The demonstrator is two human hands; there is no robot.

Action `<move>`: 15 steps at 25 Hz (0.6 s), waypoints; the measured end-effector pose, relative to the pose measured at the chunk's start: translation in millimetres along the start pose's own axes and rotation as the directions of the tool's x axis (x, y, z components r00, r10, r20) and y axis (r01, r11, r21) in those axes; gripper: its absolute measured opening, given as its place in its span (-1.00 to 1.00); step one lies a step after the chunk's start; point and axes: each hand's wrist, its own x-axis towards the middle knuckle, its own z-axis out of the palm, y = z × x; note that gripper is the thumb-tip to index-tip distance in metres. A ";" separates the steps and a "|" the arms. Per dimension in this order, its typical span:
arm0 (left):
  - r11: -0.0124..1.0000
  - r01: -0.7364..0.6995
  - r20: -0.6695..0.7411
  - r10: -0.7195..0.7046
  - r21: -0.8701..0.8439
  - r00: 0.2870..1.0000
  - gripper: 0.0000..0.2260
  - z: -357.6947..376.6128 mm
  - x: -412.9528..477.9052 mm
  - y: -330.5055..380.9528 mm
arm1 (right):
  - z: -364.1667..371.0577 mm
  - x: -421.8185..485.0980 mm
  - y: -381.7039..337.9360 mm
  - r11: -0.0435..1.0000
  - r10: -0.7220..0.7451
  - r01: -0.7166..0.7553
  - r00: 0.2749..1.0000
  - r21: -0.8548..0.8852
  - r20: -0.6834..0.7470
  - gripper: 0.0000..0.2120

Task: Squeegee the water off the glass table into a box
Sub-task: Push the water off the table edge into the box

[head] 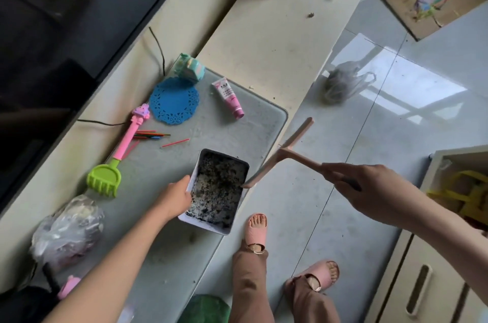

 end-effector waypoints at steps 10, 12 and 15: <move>0.882 0.000 0.141 0.076 -0.471 0.987 -0.61 -17.8 -23.5 169.1 | 6.1 -99.2 126.8 0.906 0.336 -0.289 0.935 0.309 -0.113 -0.67; 0.859 -0.002 0.177 0.108 -0.512 0.978 -0.58 1.5 -27.7 224.4 | 18.7 -129.2 168.9 0.833 0.458 -0.364 0.876 0.417 -0.150 -0.69; 0.839 0.023 0.220 0.116 -0.543 0.969 -0.55 21.8 -31.9 271.5 | 52.6 -153.6 207.5 0.757 0.534 -0.388 0.831 0.526 -0.156 -0.71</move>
